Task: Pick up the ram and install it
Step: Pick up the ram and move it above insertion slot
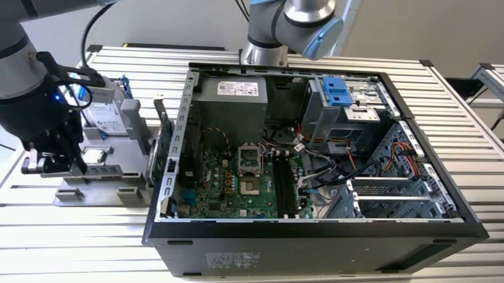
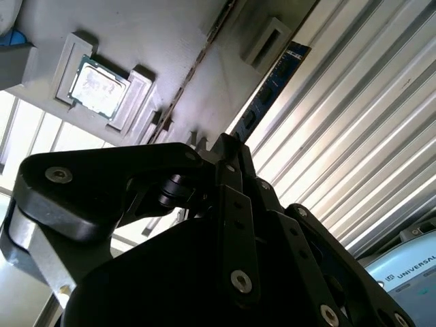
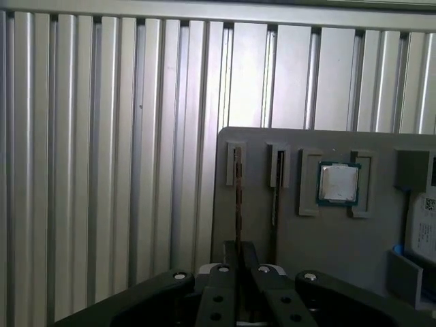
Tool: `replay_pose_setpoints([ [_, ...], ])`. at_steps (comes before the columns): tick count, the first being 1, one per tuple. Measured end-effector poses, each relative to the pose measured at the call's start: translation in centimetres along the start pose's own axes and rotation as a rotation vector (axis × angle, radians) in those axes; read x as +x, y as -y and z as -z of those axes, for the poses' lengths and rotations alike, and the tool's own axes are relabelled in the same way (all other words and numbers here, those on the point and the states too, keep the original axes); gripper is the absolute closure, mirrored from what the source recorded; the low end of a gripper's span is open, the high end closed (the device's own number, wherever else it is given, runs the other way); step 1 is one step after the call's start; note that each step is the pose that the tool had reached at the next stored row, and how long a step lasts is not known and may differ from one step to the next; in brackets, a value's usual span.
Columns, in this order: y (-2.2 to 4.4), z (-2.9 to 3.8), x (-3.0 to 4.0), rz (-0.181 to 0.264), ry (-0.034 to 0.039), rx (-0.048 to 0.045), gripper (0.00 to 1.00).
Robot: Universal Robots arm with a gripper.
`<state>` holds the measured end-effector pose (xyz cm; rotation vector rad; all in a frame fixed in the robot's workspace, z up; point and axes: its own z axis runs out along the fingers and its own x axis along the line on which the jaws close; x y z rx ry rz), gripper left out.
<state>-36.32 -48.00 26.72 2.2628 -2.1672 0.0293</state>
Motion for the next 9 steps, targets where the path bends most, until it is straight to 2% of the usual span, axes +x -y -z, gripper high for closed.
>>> replay_pose_setpoints([
  [9,0.0,0.42,0.01,0.0,-0.0001,-0.0001,1.0],
])
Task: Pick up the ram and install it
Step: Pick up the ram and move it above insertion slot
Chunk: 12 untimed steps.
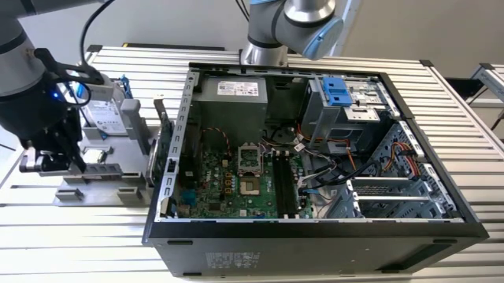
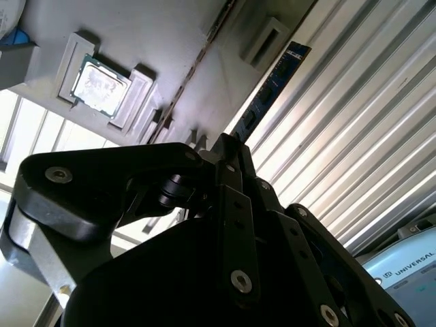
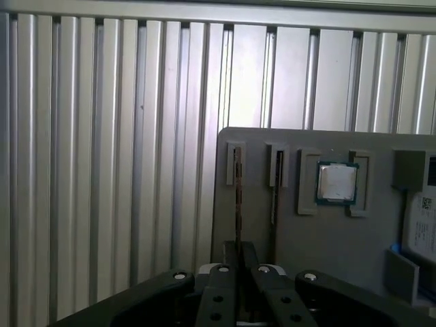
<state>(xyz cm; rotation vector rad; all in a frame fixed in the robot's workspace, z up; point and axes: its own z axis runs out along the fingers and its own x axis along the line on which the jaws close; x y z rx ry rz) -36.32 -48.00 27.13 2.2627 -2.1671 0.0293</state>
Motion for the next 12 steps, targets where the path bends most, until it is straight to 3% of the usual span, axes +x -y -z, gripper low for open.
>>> replay_pose_setpoints([
  [12,-0.11,0.71,0.01,-0.004,0.0,0.0,1.0],
])
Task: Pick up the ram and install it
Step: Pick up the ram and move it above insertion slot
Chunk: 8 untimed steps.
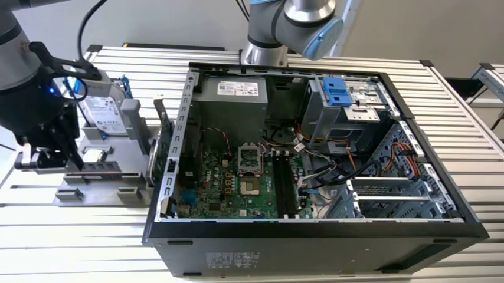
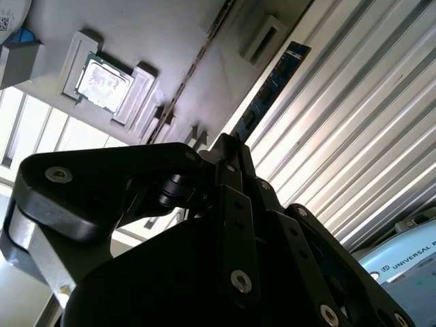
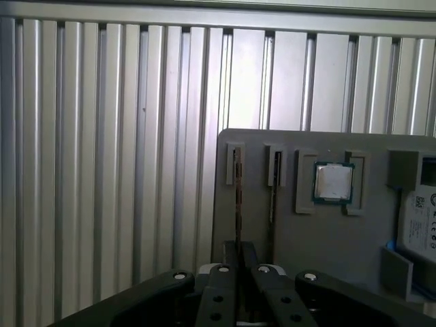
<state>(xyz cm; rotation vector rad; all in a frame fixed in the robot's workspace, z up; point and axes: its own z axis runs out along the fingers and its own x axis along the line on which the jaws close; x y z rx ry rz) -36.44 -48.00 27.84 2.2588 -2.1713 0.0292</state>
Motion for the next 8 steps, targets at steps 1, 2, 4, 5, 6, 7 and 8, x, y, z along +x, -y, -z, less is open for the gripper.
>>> replay_pose_setpoints([
  [1,-0.02,0.04,0.0,-0.001,0.0,0.0001,1.0],
  [2,-0.04,0.1,0.0,-0.001,0.0,0.0001,1.0],
  [4,-0.08,0.22,0.0,-0.003,-0.0001,-0.0001,1.0],
  [5,-0.09,0.29,0.0,-0.004,-0.0001,-0.0001,1.0],
  [6,-0.09,0.37,0.0,-0.004,-0.0001,-0.0001,1.0],
  [7,-0.1,0.46,0.01,-0.004,-0.0001,-0.0001,1.0],
  [8,-0.1,0.57,0.01,-0.004,-0.0001,0.0,1.0],
])
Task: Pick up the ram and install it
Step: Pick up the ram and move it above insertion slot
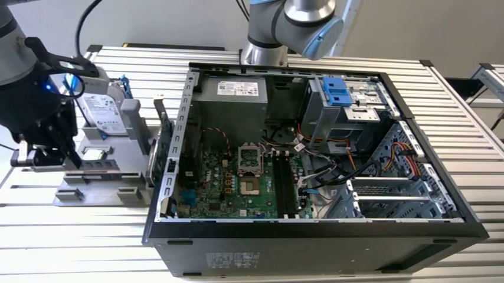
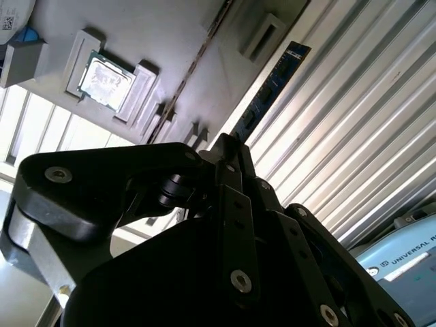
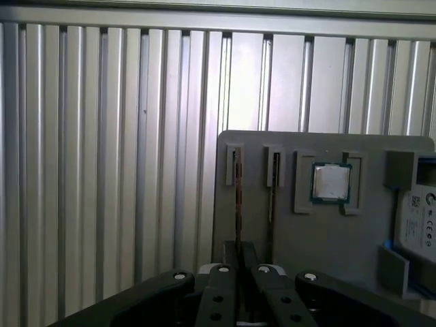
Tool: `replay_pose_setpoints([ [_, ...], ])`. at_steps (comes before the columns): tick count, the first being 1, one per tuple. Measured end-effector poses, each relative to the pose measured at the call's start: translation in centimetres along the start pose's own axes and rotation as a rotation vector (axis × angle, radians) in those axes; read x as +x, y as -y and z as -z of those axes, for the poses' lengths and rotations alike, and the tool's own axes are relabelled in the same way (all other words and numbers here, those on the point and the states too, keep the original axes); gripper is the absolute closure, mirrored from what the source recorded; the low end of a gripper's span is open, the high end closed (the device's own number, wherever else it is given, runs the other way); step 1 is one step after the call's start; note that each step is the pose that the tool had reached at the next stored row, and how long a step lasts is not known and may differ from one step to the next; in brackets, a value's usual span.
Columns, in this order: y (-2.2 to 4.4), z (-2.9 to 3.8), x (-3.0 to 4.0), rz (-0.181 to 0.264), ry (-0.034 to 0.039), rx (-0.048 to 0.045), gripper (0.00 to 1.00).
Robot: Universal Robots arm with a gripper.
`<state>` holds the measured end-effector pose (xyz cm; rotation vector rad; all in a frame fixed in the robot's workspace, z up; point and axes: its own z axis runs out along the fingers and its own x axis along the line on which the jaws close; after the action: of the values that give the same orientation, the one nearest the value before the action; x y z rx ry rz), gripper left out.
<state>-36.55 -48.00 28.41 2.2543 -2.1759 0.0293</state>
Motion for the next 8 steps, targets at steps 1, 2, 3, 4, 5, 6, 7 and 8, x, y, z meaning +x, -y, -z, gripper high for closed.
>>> replay_pose_setpoints([
  [1,0.0,0.11,0.0,0.0,0.0,0.0,1.0],
  [2,0.0,0.2,0.0,0.0,0.0001,0.0001,1.0],
  [3,-0.01,0.29,0.0,0.0,0.0001,0.0,1.0],
  [4,-0.01,0.35,0.01,0.0,0.0001,0.0001,1.0],
  [5,-0.01,0.42,0.01,0.0,0.0001,0.0002,1.0],
  [6,-0.02,0.48,0.01,0.0,0.0001,0.0001,1.0],
  [7,-0.02,0.53,0.01,0.0,0.0001,0.0002,1.0],
  [8,-0.03,0.59,0.01,0.0,0.0001,0.0003,1.0],
])
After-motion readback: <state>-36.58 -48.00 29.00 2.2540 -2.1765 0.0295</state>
